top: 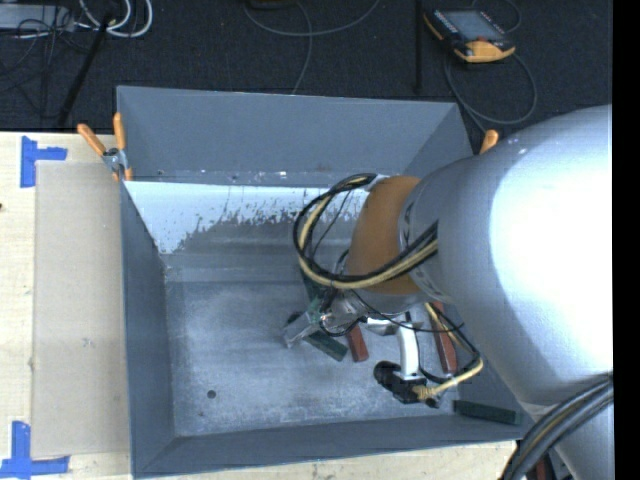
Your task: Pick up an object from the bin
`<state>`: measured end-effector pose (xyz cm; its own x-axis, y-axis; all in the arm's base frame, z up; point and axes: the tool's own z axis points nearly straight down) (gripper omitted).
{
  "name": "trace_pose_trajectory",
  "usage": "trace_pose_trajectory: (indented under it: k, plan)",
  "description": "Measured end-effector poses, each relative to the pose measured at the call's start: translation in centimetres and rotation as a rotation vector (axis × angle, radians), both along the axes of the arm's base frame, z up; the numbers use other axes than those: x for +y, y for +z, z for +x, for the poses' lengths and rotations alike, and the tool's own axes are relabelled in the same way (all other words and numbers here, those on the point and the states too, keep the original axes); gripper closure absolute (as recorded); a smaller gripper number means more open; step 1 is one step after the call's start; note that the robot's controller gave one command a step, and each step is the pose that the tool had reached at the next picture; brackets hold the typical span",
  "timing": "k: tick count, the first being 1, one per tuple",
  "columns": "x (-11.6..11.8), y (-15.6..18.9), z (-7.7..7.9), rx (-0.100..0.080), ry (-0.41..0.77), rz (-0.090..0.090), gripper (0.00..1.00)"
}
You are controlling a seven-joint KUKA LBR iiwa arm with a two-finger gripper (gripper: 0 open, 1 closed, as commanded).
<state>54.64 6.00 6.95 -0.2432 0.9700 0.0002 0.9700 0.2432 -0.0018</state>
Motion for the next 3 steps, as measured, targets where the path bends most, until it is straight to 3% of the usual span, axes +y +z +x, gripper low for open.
trace_pose_trajectory:
  k: [1,2,3]
  plan:
    - [0.0,0.0,0.0,0.0,0.005,-0.001,0.0]
    - [-0.2,0.3,0.2,-0.005,0.005,-0.003,1.0]
    - [-0.3,5.3,0.3,-0.004,0.01,0.0,1.0]
